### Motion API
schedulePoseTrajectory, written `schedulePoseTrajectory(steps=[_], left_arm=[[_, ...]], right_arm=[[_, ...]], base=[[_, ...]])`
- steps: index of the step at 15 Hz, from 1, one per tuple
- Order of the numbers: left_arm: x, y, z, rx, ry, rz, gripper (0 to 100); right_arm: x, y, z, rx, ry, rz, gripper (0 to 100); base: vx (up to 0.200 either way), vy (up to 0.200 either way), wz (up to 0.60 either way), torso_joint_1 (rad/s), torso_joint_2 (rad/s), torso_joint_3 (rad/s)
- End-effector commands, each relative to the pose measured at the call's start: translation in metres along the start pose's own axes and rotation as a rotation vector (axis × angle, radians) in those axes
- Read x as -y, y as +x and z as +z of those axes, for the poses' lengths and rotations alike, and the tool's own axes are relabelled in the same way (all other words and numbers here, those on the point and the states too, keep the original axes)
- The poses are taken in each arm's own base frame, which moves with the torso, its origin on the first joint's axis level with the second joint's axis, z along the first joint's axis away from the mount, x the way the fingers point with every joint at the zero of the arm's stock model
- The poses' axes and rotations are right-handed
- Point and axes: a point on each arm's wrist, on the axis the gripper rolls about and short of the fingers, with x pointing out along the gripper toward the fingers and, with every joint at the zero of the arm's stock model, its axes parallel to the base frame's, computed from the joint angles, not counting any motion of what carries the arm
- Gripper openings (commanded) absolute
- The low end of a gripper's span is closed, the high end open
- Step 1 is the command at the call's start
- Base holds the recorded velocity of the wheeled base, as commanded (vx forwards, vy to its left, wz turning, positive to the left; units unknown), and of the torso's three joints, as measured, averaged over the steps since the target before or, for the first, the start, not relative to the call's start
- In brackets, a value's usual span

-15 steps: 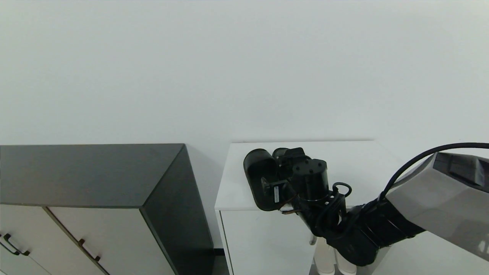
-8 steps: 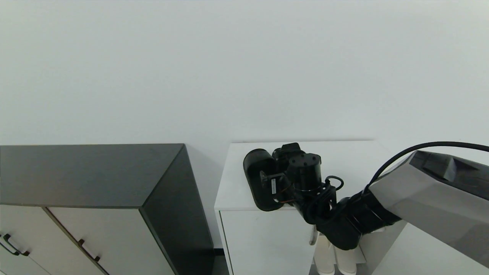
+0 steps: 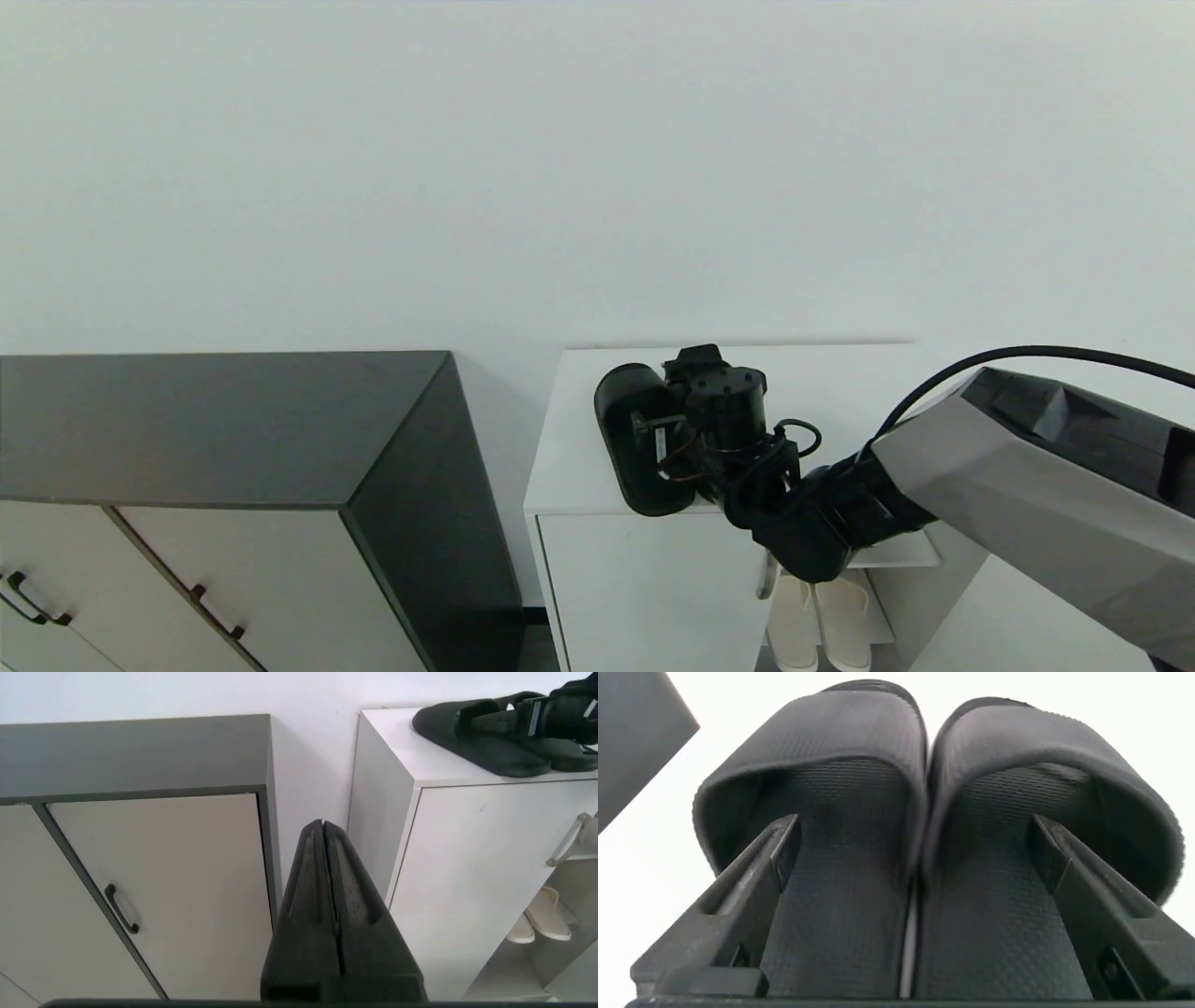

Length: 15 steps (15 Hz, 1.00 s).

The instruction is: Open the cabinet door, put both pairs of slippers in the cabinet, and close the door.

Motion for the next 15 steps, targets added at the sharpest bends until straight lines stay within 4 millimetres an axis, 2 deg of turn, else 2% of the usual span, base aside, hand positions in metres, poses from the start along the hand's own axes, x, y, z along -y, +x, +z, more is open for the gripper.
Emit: schedulePoseTrajectory(steps=[1,6,8,12,15], left_arm=[[0.0,0.0,0.0,0.001,0.0,0.0,0],[0.0,0.0,0.0,0.001,0.0,0.0,0],[0.0,0.0,0.0,0.001,0.0,0.0,0],[0.0,0.0,0.0,0.001,0.0,0.0,0],[0.0,0.0,0.0,0.001,0.0,0.0,0]], right_arm=[[0.0,0.004,-0.003,-0.002,0.002,-0.004,0],[0.0,0.005,-0.003,0.004,0.006,-0.005,0],[0.002,-0.005,0.009,0.021,0.014,-0.005,0],[0.013,-0.043,0.03,0.028,0.018,0.005,0],[0.025,-0.083,0.017,0.016,0.014,0.024,0]], base=[[0.0,0.0,0.0,0.0,0.0,0.0],[0.0,0.0,0.0,0.0,0.0,0.0],[0.0,0.0,0.0,0.0,0.0,0.0],[0.0,0.0,0.0,0.0,0.0,0.0],[0.0,0.0,0.0,0.0,0.0,0.0]])
